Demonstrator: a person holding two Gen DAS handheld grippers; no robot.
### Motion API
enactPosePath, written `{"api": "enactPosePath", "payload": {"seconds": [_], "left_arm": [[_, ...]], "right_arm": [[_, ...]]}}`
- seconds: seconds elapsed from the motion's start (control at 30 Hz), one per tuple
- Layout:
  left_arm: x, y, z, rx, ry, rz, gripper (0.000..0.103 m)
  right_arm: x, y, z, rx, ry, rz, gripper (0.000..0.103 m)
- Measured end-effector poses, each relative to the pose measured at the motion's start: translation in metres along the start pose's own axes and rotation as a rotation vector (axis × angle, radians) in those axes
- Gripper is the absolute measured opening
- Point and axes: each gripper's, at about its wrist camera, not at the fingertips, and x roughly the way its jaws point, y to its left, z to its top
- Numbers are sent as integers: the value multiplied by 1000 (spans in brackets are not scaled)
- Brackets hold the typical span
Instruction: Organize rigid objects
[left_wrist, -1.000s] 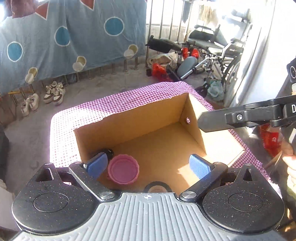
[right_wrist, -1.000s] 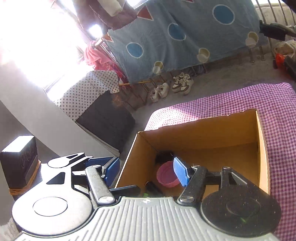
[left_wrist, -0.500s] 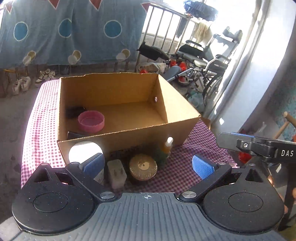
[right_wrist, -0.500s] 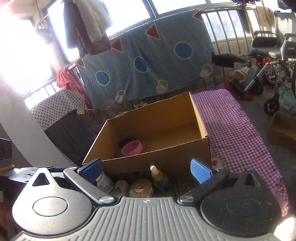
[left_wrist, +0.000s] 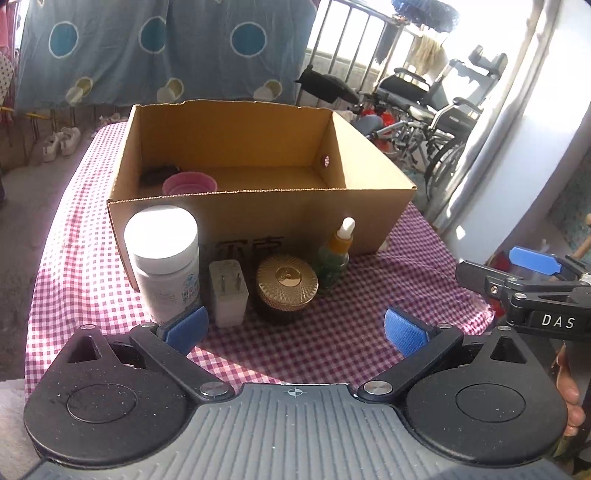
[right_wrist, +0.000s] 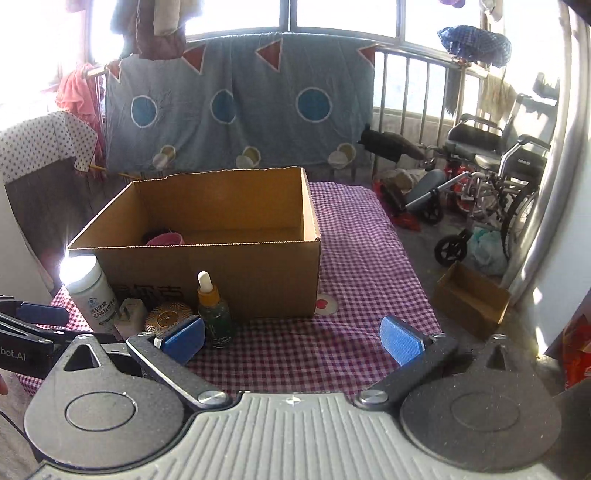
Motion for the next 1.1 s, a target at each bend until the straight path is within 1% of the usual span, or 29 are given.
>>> {"api": "enactPosePath", "payload": {"seconds": [0.2, 0.37, 0.5, 0.8, 0.97, 1.1], "left_arm": [[1, -6, -8, 15, 3, 11, 102], [5, -14, -10, 41, -26, 23, 102], [12, -17, -7, 40, -22, 1, 102], [24, -26, -2, 38, 1, -53, 103], [27, -28, 0, 9, -11, -98, 103], [27, -28, 1, -6, -35, -133, 103]], "right_arm": [[-3, 2, -7, -51, -45, -30, 103], [0, -2, -14, -73, -78, -65, 103], [6, -11, -14, -48, -78, -33, 103], [16, -33, -13, 27, -80, 73, 103], [20, -46, -15, 101, -72, 117, 103], [20, -53, -16, 144, -70, 130, 103]]}}
